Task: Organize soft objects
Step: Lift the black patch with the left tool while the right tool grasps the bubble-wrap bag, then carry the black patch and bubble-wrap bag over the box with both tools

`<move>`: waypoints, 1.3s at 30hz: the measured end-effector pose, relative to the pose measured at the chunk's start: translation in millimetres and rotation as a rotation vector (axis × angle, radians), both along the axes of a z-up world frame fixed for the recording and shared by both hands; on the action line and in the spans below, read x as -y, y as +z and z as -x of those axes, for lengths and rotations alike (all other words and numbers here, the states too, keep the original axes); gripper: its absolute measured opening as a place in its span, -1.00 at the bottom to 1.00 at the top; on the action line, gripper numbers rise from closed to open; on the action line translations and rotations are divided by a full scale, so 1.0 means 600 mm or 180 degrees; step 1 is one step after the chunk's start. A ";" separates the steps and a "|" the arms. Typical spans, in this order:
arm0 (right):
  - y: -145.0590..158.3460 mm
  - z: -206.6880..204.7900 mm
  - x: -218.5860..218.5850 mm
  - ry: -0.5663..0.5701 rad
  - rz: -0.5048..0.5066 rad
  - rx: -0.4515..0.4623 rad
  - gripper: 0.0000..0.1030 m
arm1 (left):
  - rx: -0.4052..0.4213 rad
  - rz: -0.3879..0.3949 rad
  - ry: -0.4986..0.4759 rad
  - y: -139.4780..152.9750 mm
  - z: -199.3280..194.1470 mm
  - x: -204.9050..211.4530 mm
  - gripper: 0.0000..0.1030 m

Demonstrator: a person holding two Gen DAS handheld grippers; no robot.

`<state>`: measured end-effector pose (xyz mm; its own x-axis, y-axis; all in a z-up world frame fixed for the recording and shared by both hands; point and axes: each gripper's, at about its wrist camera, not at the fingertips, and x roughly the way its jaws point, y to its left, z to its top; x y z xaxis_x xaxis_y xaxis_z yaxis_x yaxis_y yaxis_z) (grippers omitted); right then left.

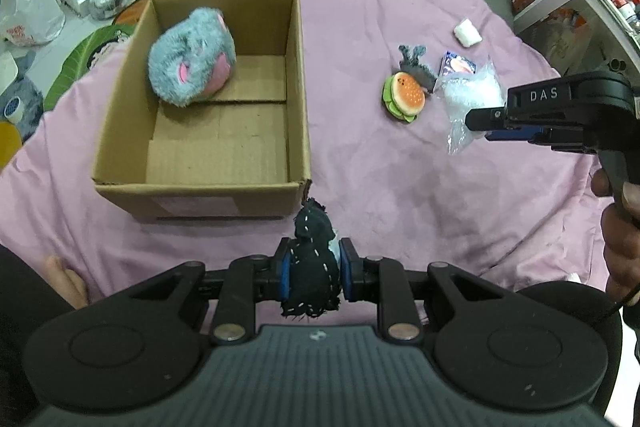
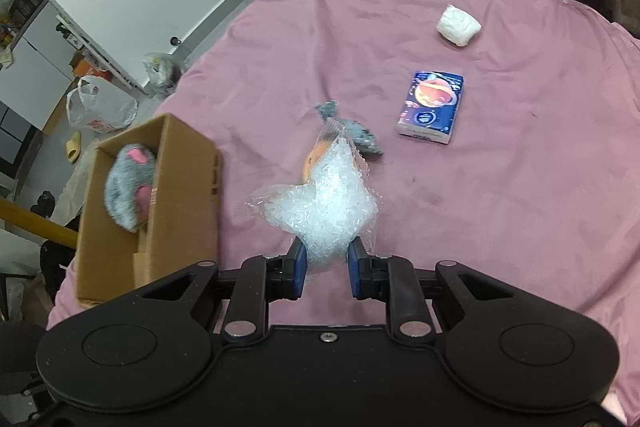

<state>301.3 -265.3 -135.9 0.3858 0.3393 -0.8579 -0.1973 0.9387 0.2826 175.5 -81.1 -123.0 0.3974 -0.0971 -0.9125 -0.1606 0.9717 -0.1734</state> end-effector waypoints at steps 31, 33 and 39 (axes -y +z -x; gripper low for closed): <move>0.085 0.094 -0.151 0.0116 -0.0002 0.0225 -0.59 | 0.0359 -0.0067 -0.0090 0.079 -0.001 -0.138 -0.56; 0.087 0.093 -0.160 0.0123 0.0006 0.0228 -0.59 | 0.0364 -0.0067 -0.0102 0.080 -0.005 -0.145 -0.56; 0.089 0.093 -0.183 0.0148 0.0029 0.0227 -0.59 | 0.0356 -0.0082 -0.0109 0.078 -0.018 -0.167 -0.56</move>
